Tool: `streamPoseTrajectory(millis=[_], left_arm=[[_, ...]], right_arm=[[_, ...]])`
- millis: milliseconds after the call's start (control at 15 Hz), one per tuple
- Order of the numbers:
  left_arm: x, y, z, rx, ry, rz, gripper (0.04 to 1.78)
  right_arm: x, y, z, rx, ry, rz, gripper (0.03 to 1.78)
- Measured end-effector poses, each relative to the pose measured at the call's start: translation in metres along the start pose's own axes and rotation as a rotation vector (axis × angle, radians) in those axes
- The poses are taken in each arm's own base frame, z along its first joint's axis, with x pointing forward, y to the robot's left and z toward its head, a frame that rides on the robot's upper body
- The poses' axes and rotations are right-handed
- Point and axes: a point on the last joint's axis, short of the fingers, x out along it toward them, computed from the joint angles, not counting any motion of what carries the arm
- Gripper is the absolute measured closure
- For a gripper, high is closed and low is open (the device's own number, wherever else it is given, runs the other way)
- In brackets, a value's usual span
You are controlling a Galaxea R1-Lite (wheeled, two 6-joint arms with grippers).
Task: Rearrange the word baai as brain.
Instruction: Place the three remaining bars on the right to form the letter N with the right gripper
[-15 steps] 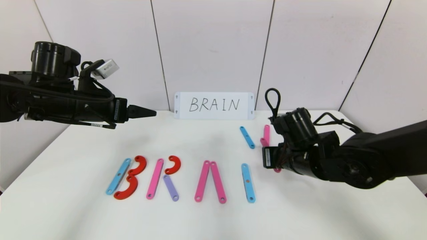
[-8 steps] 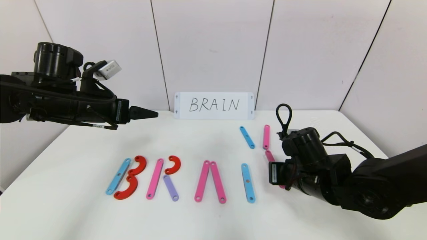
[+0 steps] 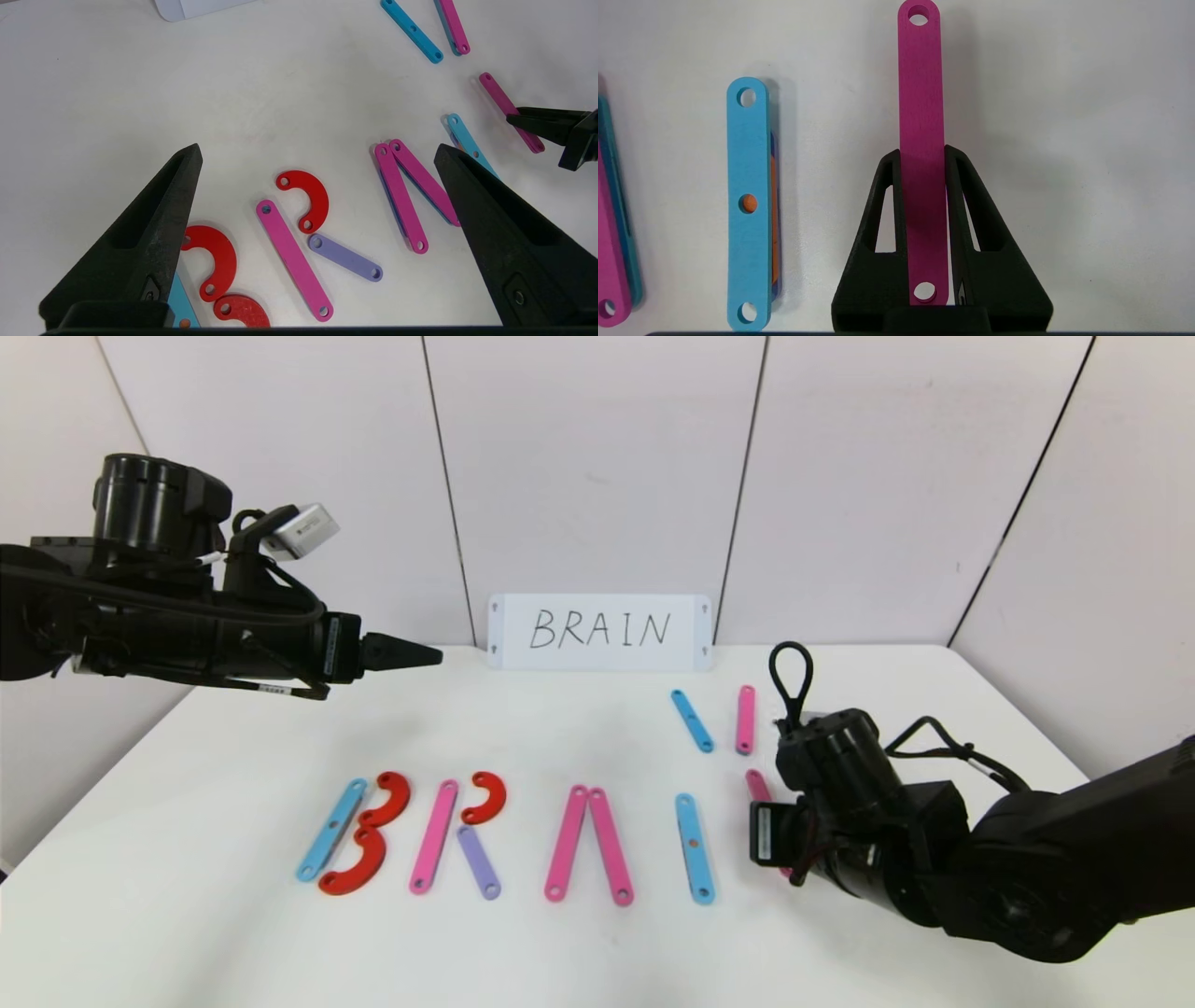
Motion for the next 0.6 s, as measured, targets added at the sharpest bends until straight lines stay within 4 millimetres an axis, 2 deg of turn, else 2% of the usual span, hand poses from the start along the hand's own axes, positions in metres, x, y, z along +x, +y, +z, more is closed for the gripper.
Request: streamPoseTrajectory(millis=[400,600], left_arm=[[0.0003,-0.0016,-0.0004,0.002,0.002,-0.004,0.08],[0.0005,-0.0019,-0.0006,0.002,0.003,-0.005,0.08]], right_arm=[[0.0076,0.0004,-0.0043,0.011,0.02,-0.016,1.54],[0.008,-0.0003,-0.0064,0.011,0.026,-0.018,1.44]])
